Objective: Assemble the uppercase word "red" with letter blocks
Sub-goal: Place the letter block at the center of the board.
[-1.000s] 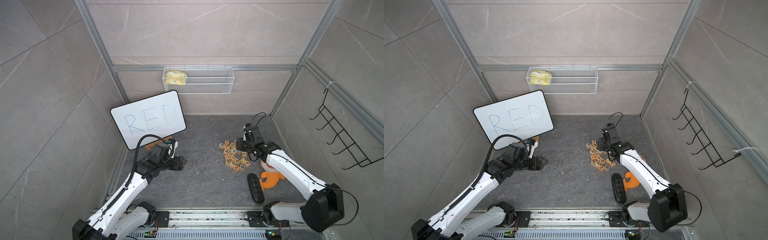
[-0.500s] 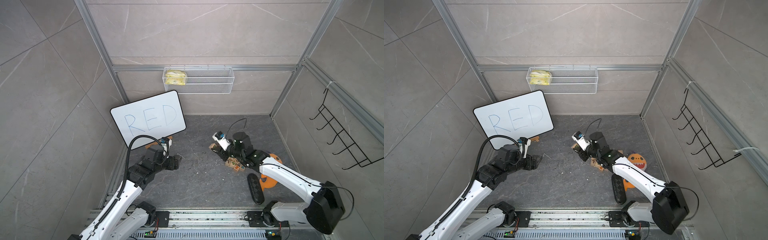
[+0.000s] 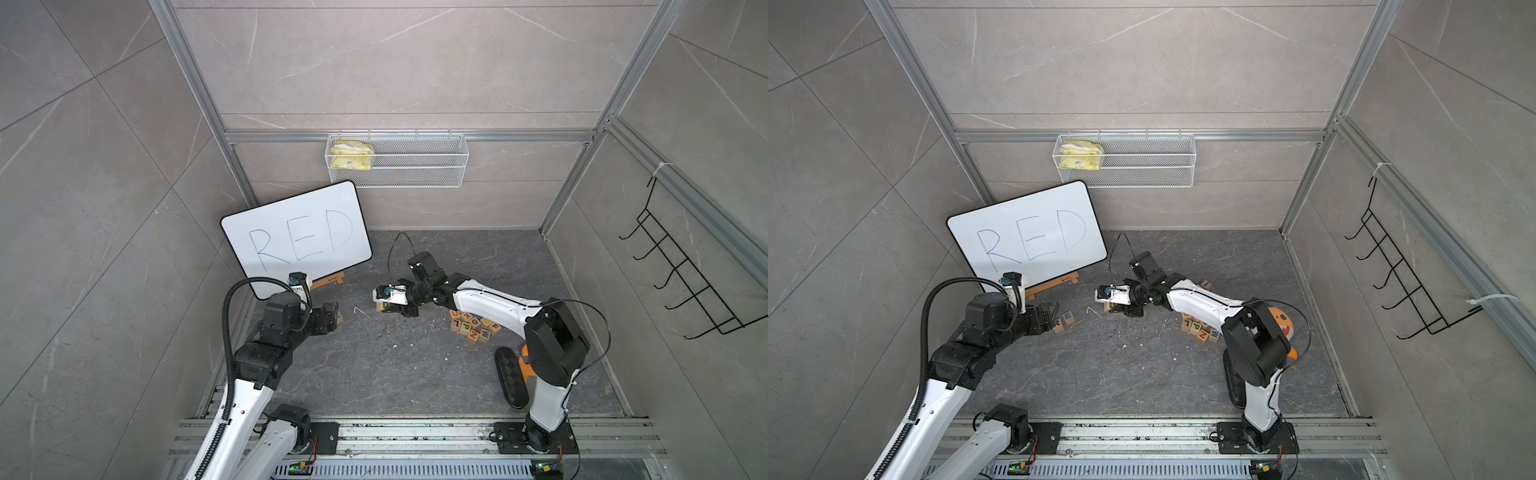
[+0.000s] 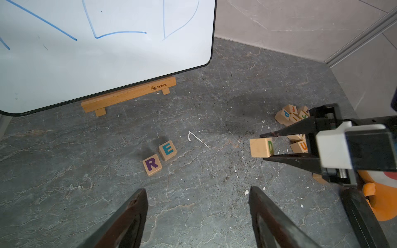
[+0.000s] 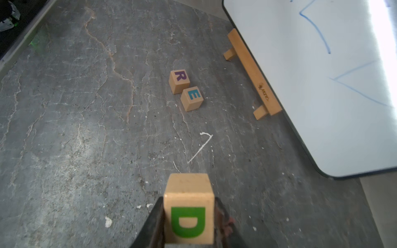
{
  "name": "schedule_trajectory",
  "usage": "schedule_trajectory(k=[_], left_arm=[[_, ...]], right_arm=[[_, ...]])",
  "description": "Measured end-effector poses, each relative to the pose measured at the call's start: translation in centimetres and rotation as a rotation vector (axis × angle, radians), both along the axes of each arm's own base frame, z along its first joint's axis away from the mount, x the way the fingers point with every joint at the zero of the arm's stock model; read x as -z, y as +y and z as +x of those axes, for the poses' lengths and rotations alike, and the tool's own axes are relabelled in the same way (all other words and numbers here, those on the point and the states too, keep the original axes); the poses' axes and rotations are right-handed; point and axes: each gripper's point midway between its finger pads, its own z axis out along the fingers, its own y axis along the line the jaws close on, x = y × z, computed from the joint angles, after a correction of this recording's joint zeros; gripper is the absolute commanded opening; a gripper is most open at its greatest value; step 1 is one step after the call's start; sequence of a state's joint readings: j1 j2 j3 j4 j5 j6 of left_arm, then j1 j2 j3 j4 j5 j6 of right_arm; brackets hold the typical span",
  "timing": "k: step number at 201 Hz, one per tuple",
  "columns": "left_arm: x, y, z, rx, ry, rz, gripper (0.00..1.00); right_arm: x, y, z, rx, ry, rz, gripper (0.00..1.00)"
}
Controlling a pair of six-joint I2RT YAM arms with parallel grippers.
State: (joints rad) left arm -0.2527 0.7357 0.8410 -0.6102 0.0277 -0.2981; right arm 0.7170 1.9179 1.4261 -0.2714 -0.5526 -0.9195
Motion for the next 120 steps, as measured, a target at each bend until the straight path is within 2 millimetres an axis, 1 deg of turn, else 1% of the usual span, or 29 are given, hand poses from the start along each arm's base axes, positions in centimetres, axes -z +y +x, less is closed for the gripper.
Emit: schedule_trajectory(k=[25, 55, 84, 120], left_arm=[[0.1, 0.3, 0.1, -0.013, 0.002, 0.0, 0.78], [0.1, 0.6, 0.2, -0.024, 0.002, 0.0, 0.78], [0.1, 0.9, 0.3, -0.035, 0.002, 0.0, 0.78], [0.1, 1.2, 0.3, -0.046, 0.002, 0.0, 0.78]], right_arm=[[1.8, 2.4, -0.6, -0.081, 0.016, -0.03, 0.0], [3.7, 4.6, -0.6, -0.135, 0.024, -0.073, 0.0], [5.3, 5.8, -0.5, -0.153, 0.045, -0.104, 0.0], [6.8, 6.7, 0.8, -0.137, 0.048, -0.143, 0.0]])
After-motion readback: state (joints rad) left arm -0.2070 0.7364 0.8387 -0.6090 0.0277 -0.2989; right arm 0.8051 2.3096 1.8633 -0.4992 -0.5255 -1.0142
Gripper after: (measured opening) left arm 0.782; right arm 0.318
